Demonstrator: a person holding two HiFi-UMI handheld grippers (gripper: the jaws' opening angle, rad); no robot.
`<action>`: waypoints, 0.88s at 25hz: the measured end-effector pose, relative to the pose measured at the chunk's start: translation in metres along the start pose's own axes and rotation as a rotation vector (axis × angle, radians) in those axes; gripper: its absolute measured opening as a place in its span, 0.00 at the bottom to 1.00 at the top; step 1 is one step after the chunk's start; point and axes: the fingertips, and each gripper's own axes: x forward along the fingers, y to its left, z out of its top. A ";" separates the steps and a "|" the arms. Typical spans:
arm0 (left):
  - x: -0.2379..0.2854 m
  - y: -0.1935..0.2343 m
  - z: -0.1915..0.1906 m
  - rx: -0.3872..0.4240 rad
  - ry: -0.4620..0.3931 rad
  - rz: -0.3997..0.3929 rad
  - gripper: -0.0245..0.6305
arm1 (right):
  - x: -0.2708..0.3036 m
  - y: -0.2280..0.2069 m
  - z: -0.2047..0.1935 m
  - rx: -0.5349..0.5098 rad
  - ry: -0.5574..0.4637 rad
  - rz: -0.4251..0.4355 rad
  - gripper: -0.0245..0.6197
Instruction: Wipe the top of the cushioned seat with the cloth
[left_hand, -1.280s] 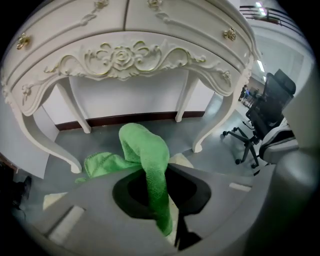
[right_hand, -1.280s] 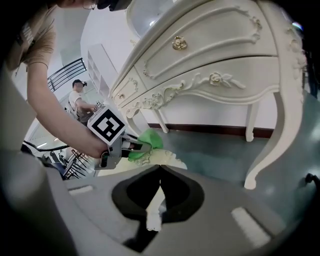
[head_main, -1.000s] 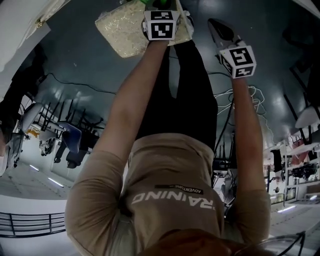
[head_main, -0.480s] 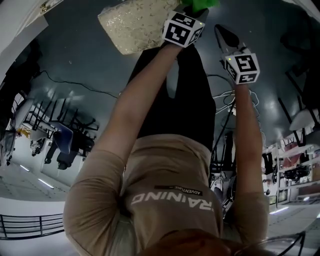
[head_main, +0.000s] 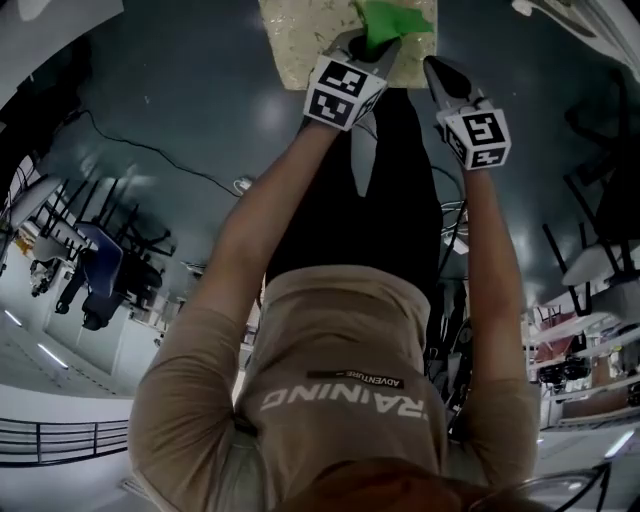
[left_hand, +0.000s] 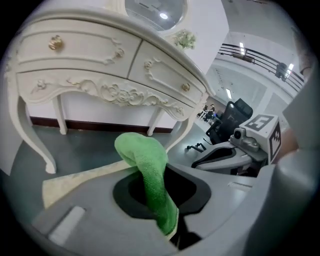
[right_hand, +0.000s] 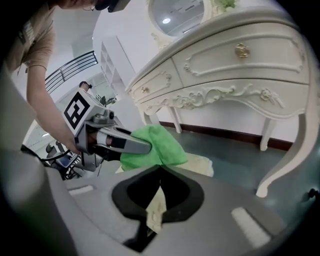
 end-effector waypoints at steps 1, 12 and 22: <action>-0.020 0.014 -0.009 -0.005 -0.003 0.024 0.11 | 0.008 0.017 0.001 -0.009 0.007 0.015 0.04; -0.174 0.166 -0.086 -0.150 -0.076 0.342 0.11 | 0.089 0.150 0.006 -0.167 0.118 0.165 0.04; -0.204 0.226 -0.155 -0.275 -0.035 0.421 0.11 | 0.118 0.184 -0.006 -0.186 0.181 0.195 0.04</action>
